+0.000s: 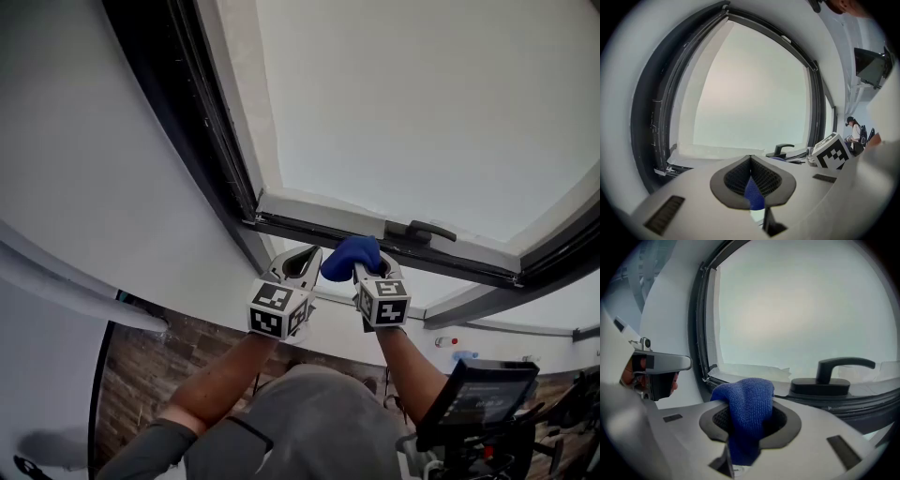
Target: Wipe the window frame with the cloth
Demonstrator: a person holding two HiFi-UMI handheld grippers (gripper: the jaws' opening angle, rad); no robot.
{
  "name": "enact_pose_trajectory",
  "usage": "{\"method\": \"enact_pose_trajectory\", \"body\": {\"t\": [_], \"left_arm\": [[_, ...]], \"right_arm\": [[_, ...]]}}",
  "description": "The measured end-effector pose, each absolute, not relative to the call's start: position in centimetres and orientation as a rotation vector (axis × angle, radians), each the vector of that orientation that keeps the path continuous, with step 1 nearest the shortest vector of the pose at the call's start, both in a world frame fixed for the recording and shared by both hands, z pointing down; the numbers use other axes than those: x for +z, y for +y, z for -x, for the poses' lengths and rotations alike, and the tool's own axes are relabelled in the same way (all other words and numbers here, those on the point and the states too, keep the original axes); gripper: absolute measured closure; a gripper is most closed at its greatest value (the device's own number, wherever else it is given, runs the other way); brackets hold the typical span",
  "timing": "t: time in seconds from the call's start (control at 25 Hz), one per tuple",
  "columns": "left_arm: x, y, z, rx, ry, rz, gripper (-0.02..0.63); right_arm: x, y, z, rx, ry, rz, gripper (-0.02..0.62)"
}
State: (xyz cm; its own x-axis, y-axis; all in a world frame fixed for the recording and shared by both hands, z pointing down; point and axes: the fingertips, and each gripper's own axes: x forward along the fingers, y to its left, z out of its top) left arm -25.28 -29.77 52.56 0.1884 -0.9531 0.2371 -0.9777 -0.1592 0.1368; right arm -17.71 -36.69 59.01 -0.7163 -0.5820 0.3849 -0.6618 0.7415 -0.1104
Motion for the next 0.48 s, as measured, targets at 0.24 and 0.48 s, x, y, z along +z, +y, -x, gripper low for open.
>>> {"method": "enact_pose_trajectory", "body": {"t": [0.24,0.48], "left_arm": [[52.2,-31.7,20.8,0.147,-1.79,-2.259,0.597],[51.9,-34.0,15.3,0.15,-1.731,-2.314,0.597]], "right_arm": [[58.8,-38.1,12.9,0.352,-2.595,-1.031,0.472],[58.9,-39.7,7.2,0.371,-2.569,-1.091,0.472]]}}
